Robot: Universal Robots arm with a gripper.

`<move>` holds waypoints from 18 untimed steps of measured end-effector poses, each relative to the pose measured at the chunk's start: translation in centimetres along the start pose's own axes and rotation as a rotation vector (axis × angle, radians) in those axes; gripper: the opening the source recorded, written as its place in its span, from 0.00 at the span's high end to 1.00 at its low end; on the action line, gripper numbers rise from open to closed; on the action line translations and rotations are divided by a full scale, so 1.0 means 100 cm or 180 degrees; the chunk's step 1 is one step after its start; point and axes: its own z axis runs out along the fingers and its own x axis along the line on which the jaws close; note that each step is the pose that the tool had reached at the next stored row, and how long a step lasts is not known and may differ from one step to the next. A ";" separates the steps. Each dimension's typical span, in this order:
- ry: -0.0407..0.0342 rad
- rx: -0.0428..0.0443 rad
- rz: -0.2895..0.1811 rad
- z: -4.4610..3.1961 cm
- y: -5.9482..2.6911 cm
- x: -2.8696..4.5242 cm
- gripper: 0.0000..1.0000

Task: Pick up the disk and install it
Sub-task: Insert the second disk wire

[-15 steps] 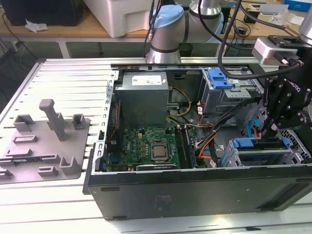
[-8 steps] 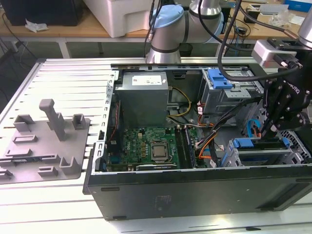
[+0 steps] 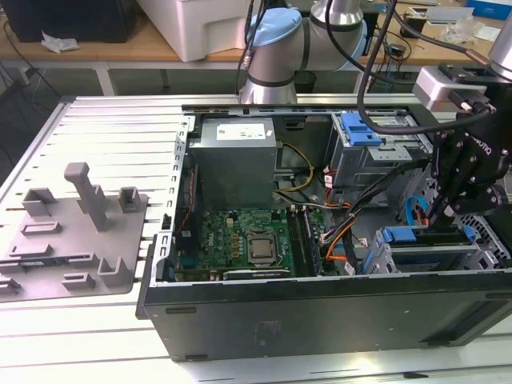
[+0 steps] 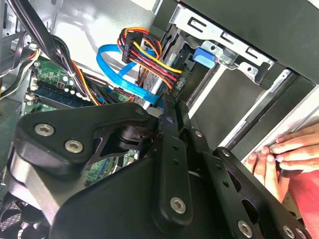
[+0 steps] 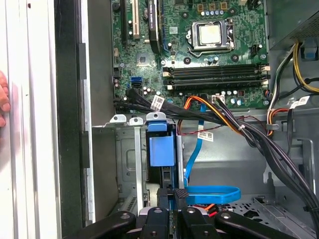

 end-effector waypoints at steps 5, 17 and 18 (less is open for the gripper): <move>0.0000 0.0000 0.0000 0.0012 -0.0001 -0.0001 0.84; 0.0000 0.0000 0.0000 0.0056 -0.0004 -0.0005 0.84; 0.0000 0.0000 0.0000 0.0058 -0.0004 -0.0005 0.84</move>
